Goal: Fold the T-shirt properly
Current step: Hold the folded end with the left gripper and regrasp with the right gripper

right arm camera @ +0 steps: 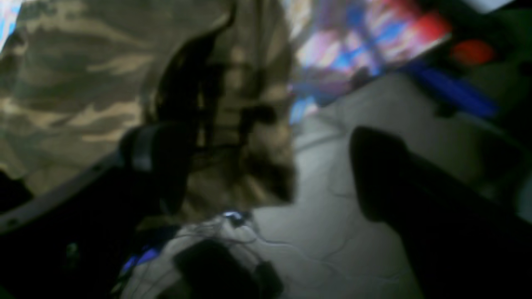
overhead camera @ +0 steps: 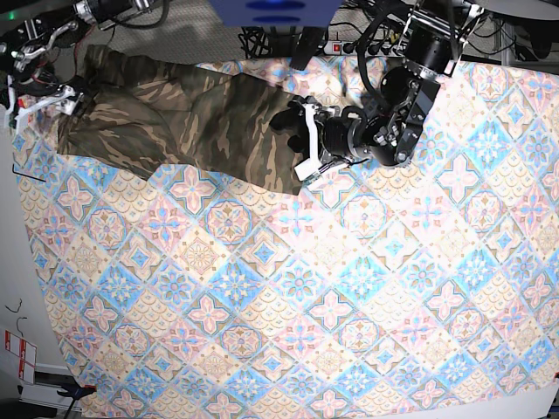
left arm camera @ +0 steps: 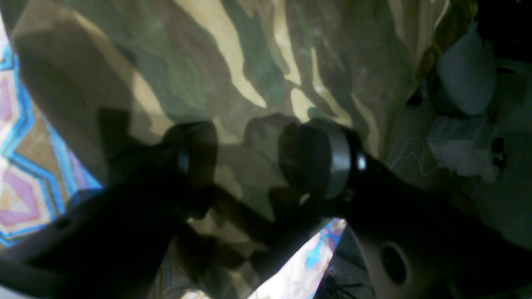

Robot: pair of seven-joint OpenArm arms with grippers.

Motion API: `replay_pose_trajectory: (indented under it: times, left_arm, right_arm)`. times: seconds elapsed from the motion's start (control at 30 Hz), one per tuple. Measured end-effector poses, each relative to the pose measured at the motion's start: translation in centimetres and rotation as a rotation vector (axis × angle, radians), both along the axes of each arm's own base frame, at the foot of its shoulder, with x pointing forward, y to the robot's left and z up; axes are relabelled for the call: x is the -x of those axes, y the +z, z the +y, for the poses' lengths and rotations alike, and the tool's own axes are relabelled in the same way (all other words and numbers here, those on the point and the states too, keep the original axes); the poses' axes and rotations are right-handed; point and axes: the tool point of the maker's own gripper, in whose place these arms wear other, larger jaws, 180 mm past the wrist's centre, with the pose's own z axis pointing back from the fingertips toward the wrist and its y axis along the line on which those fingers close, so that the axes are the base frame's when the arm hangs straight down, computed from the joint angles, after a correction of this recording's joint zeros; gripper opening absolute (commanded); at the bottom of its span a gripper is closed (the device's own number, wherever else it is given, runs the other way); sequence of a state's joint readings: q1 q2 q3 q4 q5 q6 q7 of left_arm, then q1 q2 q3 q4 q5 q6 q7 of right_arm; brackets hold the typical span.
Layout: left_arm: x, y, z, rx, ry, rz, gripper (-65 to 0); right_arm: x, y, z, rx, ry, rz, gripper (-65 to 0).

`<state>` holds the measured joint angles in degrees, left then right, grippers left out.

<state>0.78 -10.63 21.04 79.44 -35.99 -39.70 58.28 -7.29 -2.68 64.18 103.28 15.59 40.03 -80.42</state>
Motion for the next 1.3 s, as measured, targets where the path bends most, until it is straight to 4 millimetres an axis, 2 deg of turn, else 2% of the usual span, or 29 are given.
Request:
replay_pose_trajectory:
  times: [0.17, 0.23, 0.43, 0.6, 0.8, 0.9, 0.97, 1.07, 1.2, 1.3]
  left_arm:
    - [0.0, 0.0, 0.0, 0.0, 0.0, 0.0, -32.5]
    - [0.0, 0.0, 0.0, 0.0, 0.0, 0.0, -32.6]
    - [0.0, 0.0, 0.0, 0.001, 0.0, 0.0, -32.6]
    - [0.0, -0.1, 0.1, -0.003, 0.0, 0.0, -32.6]
    - [0.0, 0.0, 0.1, -0.003, 0.0, 0.0, -32.6]
    - [0.0, -0.1, 0.1, -0.003, 0.0, 0.0, -32.6]
    - [0.0, 0.0, 0.1, -0.002, 0.0, -0.001, -32.6]
    - [0.0, -0.1, 0.2, -0.004, 0.0, 0.001, -32.6]
    - [0.0, -0.1, 0.3, -0.007, 0.0, 0.0, -32.7]
    - [0.0, -0.1, 0.3, -0.006, 0.0, 0.0, -32.7]
  right_arm:
    - [-0.7, -2.9, 3.3, -0.168, 0.053, -0.062, -7.7]
    - [-1.0, -3.2, 3.4, -0.174, 0.045, -0.095, -7.7]
    - [0.0, -5.9, 3.0, -0.168, 0.009, -0.051, -7.7]
    - [1.2, -6.6, 1.8, -0.117, 0.016, 0.02, -7.7]
    - [0.8, -6.3, 0.9, -0.093, 0.018, -0.01, -7.7]
    - [1.0, -6.9, 0.2, -0.104, 0.018, 0.008, -7.7]
    - [0.4, -7.6, 0.9, -0.124, 0.065, 0.014, -7.7]
    - [0.4, -8.3, 1.5, -0.15, 0.096, 0.059, -7.7]
    - [-0.2, -8.3, 2.2, -0.132, 0.163, 0.11, -8.2]
    - [-1.0, -8.0, 2.7, -0.096, 0.261, 0.146, -16.4]
